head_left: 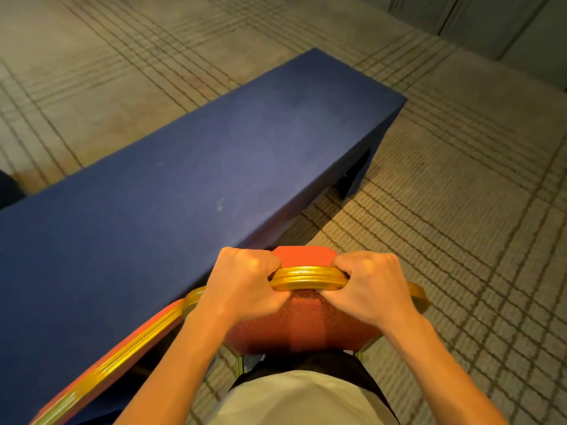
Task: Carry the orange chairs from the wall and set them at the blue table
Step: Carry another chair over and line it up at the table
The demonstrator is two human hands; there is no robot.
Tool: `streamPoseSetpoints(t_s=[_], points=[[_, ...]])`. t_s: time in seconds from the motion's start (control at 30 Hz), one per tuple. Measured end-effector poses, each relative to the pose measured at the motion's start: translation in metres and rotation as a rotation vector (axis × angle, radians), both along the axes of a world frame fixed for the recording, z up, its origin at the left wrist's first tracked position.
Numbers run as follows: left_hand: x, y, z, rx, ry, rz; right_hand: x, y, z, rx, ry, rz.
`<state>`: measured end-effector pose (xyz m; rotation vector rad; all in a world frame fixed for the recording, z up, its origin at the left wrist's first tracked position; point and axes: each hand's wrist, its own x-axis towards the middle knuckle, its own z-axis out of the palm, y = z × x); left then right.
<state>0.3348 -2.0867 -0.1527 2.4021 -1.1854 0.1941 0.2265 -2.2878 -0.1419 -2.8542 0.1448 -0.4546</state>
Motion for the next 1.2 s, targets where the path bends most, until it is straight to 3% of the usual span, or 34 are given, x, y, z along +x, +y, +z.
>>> streamPoseSetpoints(t_s=[0.33,0.57,0.9,1.07,1.2], points=[[0.068,-0.041,-0.009,0.036,-0.003,0.17,0.115,-0.058,-0.018,0.106,-0.012,0.243],[0.104,-0.067,-0.016,0.087,-0.004,0.393,0.203,-0.094,-0.034,0.088,0.147,0.442],[0.133,-0.062,-0.028,0.156,0.028,0.562,0.273,-0.085,-0.038,0.075,0.185,0.586],[0.131,-0.05,-0.044,0.176,0.069,0.607,0.281,-0.068,-0.053,-0.003,0.353,0.669],[0.124,-0.049,-0.055,0.202,0.101,0.648,0.278,-0.065,-0.062,-0.054,0.335,0.689]])
